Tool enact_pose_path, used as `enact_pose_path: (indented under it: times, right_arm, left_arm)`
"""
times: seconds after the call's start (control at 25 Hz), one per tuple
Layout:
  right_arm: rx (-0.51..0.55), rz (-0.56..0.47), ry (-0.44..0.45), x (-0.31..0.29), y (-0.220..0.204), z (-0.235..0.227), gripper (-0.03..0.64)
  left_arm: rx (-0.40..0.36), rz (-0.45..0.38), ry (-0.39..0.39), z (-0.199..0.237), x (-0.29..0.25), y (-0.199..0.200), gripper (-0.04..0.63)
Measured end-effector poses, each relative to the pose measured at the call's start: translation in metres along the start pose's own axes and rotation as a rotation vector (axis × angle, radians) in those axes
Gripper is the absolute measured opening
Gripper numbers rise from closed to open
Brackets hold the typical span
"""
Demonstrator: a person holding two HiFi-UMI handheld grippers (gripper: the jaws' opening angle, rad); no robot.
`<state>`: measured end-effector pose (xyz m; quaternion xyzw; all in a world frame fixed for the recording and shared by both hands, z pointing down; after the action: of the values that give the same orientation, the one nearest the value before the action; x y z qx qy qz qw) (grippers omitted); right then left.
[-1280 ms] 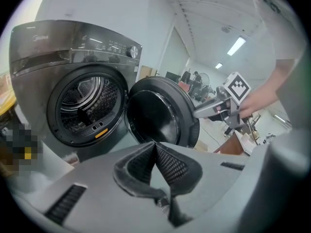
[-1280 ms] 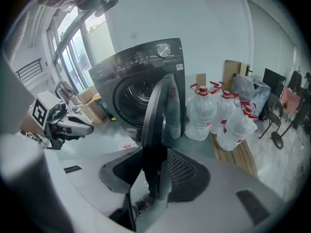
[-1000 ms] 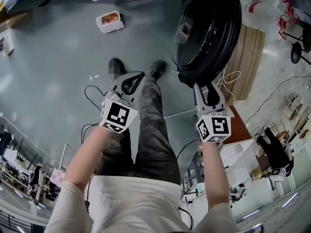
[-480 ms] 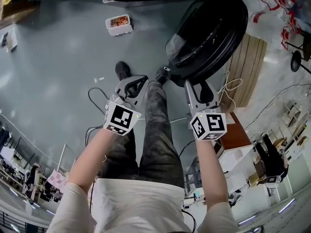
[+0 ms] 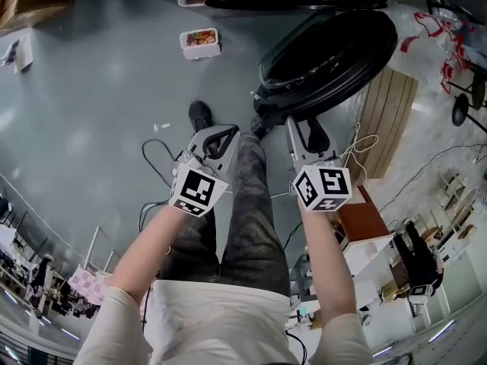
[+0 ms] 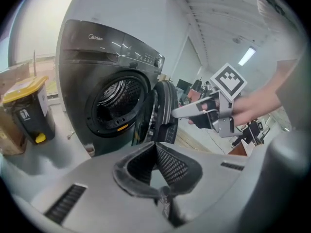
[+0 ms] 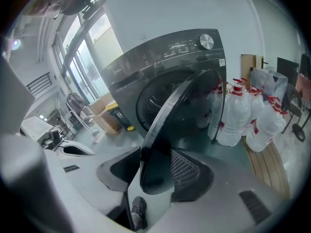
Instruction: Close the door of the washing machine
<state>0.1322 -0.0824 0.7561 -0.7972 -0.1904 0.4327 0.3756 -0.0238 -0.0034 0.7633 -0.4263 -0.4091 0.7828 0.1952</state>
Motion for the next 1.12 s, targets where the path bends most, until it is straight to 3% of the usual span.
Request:
enact_pose_path:
  times: [0.56, 1.12]
  right_arm:
    - [0.025, -0.036, 0.057, -0.072, 0.030, 0.049, 0.206]
    - [0.042, -0.114, 0.022, -0.140, 0.077, 0.071, 0.178]
  left_arm:
    - [0.012, -0.037, 0.067, 0.062, 0.024, 0.015, 0.009]
    - [0.030, -0.067, 0.100, 0.106, 0.031, 0.034, 0.009]
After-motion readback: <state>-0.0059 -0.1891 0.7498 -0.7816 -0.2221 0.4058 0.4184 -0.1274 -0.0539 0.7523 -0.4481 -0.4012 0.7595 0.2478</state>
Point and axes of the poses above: the fingertips, and each gripper's own axes: x backward along the fingers, z to its left, y out of its top, the point moved 4 cm from there along x, backward along the fingers, and after that the axes turned 12 degrees about -z, right-handed, at the moved point
